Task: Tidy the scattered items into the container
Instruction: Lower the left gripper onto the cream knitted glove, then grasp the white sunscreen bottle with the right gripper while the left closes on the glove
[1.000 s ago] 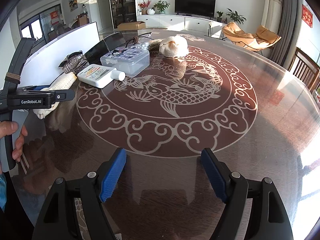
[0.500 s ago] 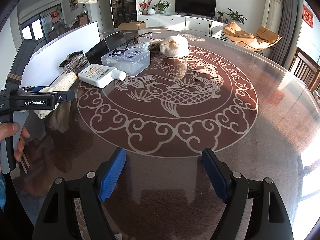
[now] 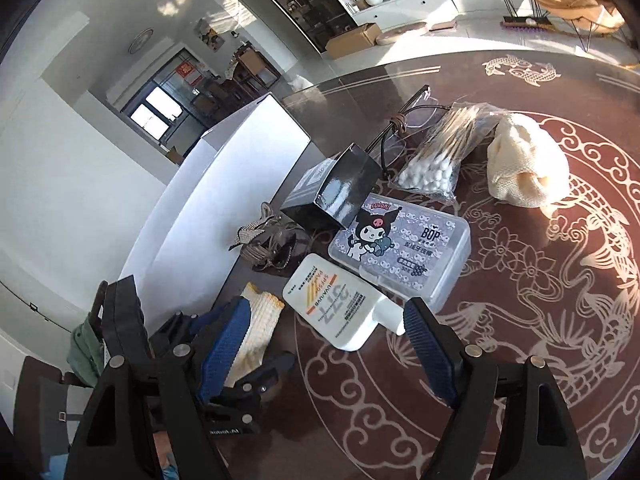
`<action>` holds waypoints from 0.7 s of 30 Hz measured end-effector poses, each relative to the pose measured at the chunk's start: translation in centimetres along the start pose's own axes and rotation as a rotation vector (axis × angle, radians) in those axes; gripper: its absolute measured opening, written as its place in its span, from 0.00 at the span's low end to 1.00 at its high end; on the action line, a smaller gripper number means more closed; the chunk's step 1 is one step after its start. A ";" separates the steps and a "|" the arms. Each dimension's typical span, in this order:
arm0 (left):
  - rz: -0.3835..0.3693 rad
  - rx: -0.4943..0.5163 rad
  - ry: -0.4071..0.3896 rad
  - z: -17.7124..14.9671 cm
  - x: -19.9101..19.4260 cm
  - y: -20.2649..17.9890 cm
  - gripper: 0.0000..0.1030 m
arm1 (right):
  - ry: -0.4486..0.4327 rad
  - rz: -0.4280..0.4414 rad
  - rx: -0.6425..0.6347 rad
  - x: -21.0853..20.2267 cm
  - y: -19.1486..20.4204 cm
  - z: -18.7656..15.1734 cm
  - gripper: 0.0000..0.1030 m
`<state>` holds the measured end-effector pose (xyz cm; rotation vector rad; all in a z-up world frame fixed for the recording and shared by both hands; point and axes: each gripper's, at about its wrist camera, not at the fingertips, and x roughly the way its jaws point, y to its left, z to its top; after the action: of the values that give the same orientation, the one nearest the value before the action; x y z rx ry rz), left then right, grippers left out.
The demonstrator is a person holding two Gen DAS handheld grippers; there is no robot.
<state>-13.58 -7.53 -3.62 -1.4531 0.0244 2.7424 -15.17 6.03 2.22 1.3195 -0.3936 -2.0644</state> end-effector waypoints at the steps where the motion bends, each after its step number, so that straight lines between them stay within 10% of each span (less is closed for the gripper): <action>1: 0.000 0.000 0.000 0.0 0.0 0.0 1.00 | 0.019 0.003 -0.013 0.7 0.3 0.6 0.78; 21: 0.000 -0.001 -0.001 0.0 -0.1 0.0 1.00 | 0.257 -0.295 -0.683 9.4 7.2 -1.2 0.76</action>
<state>-13.51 -7.55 -3.60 -1.4516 0.0239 2.7439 -14.15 -5.43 -0.77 1.2227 0.6052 -1.9486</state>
